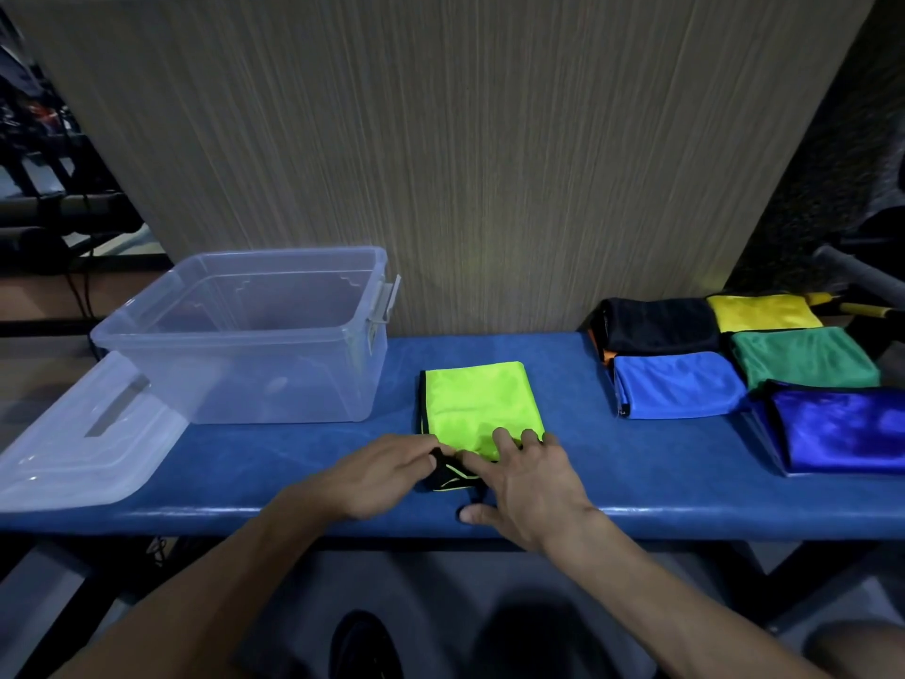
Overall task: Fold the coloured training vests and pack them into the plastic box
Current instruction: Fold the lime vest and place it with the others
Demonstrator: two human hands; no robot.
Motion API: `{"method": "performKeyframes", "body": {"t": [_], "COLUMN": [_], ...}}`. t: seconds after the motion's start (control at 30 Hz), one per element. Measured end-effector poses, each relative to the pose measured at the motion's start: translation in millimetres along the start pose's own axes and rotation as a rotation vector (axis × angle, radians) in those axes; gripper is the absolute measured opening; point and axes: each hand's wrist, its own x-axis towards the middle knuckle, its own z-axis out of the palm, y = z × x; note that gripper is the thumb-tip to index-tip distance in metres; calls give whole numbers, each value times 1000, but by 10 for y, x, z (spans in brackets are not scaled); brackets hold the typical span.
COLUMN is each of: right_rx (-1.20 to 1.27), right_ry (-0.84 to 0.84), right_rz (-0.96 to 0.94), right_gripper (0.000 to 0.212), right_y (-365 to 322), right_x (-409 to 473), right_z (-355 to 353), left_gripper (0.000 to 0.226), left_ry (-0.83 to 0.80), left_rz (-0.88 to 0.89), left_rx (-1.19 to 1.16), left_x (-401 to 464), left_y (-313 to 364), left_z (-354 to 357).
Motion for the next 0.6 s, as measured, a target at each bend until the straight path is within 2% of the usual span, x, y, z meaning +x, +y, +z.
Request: {"method": "performKeyframes", "body": {"t": [0.07,0.17,0.33,0.5,0.6], "right_rx": [-2,11,17,35,83], "right_ry": [7,15,37,66,120], "right_rz": [-17,-47,-76,-96,-129], "right_gripper": [69,69,71,70,71], "right_y": [22,39,67,111,174], "right_x": [-8,-30,-40,-51,-47], "right_z": [-3,6,46,46,104], "left_gripper": [54,36,18,14,15], "left_ry": [122,253,293,344,411], "left_rz": [-34,-53,-95,-168,-149], "left_rx": [10,74,36,-119,-163], "left_x": [84,207,349,424,434], "left_y": [-27,-6,18,-29,-79], "left_z": [12,81,118,191,258]}}
